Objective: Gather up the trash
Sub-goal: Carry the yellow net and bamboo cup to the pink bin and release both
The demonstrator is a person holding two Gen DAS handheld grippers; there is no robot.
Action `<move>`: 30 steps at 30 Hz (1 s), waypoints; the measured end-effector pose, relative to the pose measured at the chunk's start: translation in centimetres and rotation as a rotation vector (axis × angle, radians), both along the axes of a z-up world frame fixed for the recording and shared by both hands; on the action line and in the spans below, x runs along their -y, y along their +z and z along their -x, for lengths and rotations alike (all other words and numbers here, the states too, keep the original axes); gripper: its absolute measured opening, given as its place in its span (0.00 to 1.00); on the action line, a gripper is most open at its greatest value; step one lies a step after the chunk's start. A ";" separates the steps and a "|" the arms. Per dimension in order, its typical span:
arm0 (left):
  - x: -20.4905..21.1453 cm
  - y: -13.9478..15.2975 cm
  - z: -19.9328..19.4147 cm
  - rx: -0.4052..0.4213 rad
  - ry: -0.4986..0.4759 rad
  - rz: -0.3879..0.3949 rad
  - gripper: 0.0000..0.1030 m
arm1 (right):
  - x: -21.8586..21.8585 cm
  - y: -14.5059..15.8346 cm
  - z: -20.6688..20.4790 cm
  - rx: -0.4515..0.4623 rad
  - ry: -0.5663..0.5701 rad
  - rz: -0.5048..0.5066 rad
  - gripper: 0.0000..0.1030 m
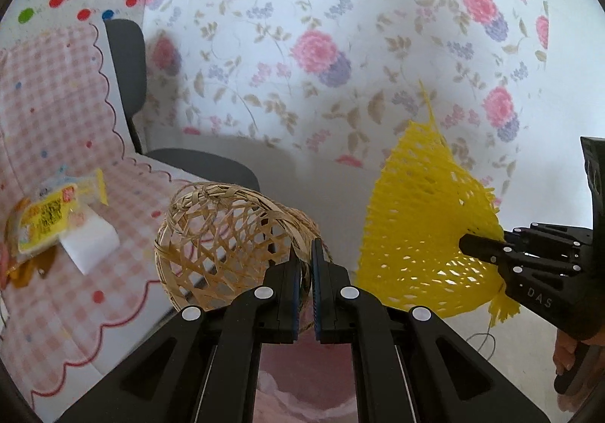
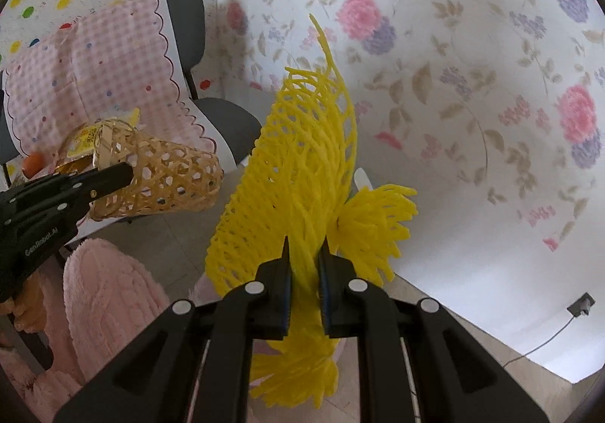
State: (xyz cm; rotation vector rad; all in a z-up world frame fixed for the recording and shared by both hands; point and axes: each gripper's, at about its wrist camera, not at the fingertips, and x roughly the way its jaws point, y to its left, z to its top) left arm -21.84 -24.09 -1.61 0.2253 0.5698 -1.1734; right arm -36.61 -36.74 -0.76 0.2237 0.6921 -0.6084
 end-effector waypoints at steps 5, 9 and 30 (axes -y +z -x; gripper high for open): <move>0.7 -1.7 0.2 -0.044 -0.022 -0.050 0.06 | 0.0 -1.4 0.7 -0.037 -0.013 -0.017 0.12; 2.2 -3.5 -0.3 -0.087 -0.030 -0.100 0.06 | 0.4 -3.5 0.7 -0.082 -0.021 -0.053 0.12; 6.4 -8.6 -3.4 -0.158 0.004 -0.287 0.54 | 4.4 -9.4 -2.5 -0.126 0.021 -0.200 0.36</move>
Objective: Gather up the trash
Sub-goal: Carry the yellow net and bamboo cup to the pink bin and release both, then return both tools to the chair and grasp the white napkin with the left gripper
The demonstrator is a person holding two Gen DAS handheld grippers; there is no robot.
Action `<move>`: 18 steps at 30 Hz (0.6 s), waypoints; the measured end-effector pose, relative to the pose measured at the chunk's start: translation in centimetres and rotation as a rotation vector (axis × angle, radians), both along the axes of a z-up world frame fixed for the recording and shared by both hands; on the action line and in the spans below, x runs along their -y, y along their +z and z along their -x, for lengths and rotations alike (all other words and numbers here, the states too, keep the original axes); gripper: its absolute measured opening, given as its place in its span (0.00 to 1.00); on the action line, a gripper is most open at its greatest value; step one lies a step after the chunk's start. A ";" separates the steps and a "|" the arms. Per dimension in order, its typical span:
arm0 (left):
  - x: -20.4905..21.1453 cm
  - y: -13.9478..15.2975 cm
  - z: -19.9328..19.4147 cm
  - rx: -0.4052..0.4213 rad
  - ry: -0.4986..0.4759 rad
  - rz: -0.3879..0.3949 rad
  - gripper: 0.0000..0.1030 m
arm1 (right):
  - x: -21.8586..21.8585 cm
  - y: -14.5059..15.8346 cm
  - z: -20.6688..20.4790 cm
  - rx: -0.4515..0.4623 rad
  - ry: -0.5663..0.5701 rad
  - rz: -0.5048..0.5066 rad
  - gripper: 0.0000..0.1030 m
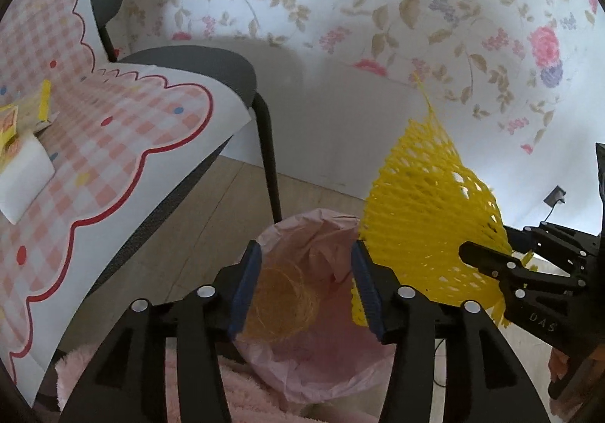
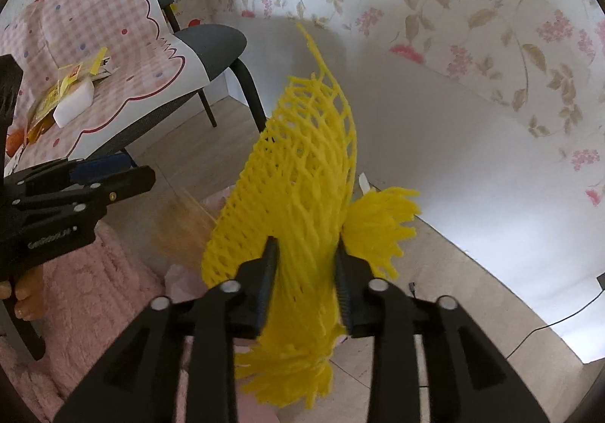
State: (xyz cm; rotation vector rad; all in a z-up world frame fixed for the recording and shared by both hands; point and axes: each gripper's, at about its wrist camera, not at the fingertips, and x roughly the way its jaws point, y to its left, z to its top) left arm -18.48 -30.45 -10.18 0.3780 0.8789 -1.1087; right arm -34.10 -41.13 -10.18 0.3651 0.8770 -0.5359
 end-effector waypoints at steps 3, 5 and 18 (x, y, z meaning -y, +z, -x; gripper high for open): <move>-0.9 0.5 -0.8 -0.003 0.035 0.011 0.55 | 0.2 0.0 -0.4 0.002 0.004 0.006 0.46; -1.9 1.3 -1.3 0.004 0.063 0.031 0.55 | 0.3 0.1 -0.6 0.006 0.006 0.004 0.54; -8.2 5.5 -4.6 0.085 0.258 0.088 0.56 | -0.6 4.0 -3.2 0.105 0.058 0.037 0.60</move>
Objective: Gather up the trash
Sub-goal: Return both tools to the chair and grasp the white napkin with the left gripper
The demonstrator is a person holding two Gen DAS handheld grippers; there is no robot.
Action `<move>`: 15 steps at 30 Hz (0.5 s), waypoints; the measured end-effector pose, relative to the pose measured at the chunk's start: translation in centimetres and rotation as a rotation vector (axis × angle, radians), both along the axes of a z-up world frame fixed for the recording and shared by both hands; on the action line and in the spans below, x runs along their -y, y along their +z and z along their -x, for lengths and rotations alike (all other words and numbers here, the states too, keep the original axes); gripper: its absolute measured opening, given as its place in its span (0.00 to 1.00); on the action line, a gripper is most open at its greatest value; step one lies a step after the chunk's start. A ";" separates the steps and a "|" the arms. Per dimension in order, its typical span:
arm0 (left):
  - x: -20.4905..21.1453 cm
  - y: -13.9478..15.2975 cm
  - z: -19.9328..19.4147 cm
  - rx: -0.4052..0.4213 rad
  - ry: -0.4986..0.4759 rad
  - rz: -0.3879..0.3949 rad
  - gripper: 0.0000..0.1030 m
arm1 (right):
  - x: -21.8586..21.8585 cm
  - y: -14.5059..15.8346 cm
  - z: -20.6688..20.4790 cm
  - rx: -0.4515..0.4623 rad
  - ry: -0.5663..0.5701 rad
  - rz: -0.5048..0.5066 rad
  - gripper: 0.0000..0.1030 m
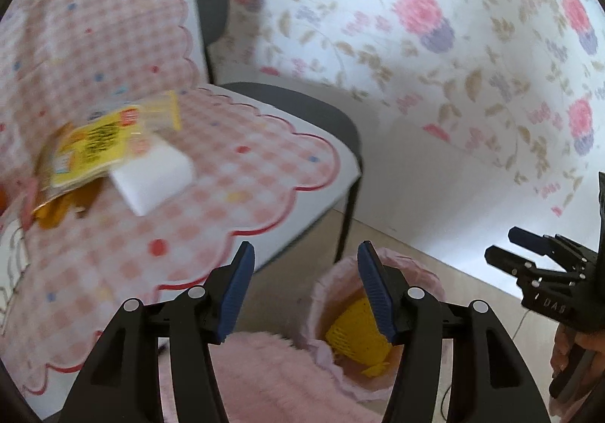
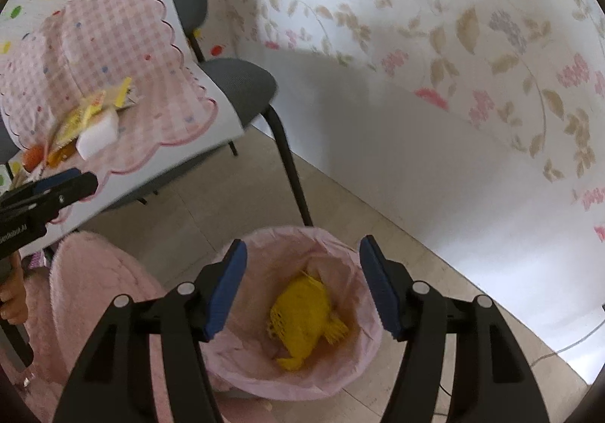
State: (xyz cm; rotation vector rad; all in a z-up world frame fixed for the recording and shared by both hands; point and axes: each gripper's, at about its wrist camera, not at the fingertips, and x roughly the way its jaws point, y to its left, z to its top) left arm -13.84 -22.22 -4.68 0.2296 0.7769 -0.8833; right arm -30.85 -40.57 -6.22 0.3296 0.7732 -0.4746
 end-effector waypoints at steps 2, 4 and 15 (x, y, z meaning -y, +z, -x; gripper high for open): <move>-1.3 0.3 -0.4 0.012 0.028 0.001 0.56 | -0.4 0.8 -0.9 0.026 0.024 0.005 0.60; -2.7 0.7 -0.8 0.024 0.065 0.003 0.56 | -1.1 1.9 -2.2 0.060 0.059 0.011 0.60; -12.4 2.6 -5.0 0.067 0.319 -0.030 0.63 | -6.2 6.9 -12.0 0.139 0.324 0.058 0.60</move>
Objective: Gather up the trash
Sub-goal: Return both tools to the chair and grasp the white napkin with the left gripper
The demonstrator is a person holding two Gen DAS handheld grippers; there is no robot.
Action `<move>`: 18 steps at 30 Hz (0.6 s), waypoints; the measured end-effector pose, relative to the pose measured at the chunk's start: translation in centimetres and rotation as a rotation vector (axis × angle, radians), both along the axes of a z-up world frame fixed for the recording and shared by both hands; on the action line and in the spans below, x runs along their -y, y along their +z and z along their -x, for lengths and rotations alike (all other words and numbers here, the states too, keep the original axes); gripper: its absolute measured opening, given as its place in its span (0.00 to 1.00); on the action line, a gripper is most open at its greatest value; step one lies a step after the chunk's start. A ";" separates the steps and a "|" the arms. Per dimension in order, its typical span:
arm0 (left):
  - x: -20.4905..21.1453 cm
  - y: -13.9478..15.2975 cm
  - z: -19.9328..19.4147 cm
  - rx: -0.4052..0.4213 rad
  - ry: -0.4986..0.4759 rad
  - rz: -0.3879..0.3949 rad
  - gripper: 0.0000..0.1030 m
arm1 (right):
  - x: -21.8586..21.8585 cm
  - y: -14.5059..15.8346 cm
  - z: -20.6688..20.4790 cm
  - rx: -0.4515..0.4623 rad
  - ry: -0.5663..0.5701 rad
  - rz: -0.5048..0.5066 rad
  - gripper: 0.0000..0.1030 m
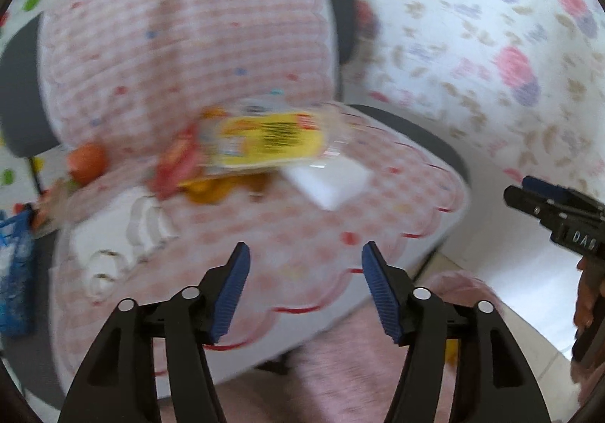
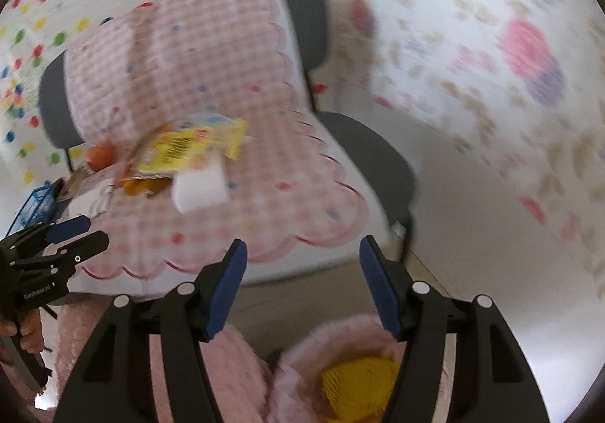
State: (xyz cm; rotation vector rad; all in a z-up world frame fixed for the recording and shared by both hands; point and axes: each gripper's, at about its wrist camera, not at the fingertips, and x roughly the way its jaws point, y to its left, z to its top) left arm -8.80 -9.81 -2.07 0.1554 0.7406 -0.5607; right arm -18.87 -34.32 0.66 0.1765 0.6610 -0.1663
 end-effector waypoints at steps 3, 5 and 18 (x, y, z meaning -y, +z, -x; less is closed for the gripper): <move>-3.3 0.5 -1.6 0.009 0.091 -0.014 0.67 | -1.9 0.7 -2.8 0.009 0.069 -0.002 0.60; -5.6 0.7 -2.8 0.009 0.154 -0.010 0.67 | -3.1 1.0 -4.2 0.012 0.107 -0.003 0.60; -13.8 -3.3 -9.1 -0.079 0.329 -0.030 0.75 | -8.7 1.6 -11.7 0.010 0.240 -0.016 0.60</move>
